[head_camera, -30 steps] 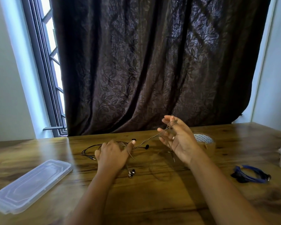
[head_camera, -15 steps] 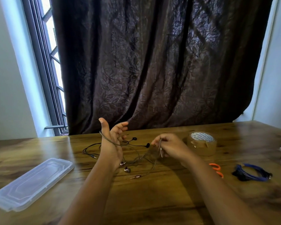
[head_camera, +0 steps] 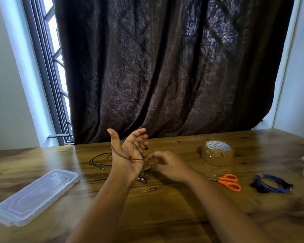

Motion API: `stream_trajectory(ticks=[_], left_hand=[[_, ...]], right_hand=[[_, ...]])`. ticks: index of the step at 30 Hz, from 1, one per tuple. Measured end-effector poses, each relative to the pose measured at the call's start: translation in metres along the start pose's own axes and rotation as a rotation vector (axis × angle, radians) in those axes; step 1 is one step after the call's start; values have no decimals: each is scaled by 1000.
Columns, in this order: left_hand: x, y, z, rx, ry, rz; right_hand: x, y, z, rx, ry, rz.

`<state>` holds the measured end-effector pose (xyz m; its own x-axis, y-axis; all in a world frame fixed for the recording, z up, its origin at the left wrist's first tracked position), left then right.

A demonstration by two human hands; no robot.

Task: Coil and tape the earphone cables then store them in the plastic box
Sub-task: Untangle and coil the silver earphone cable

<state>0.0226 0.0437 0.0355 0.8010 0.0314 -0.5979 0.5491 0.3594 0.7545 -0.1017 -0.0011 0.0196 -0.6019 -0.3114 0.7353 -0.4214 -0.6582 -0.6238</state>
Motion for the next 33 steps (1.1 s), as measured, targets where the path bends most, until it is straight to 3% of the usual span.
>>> stream_trajectory(ticks=[5,15,17,21,30,33], left_hand=[[-1,3,-4,22,0,-227],[-9,7,-4,-29,-39,-286],[-8,8,-3,-41,-25,-183],[-3,-3,-1,-17,3,341],[1,-23,4,11,-148,621],[6,-25,8,-39,-173,849]], right_hand=[[-9,16,7,-59,27,195],[-18,1,10,147,71,276],[-12,2,10,143,168,337],[11,0,5,143,428,618],[13,-2,6,137,454,668],[16,-4,4,132,481,715]])
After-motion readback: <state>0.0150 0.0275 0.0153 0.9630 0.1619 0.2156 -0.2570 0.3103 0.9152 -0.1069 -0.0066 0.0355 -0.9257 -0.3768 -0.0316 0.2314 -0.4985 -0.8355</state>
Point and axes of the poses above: each hand's wrist, its own z-axis towards the middle knuckle, its own x-axis out of the back of the hand, y = z × x, the point moved 2 cm from there along z, towards the middle knuckle, and after that the axes turned 3 degrees about -z, right-handed, at the moved point
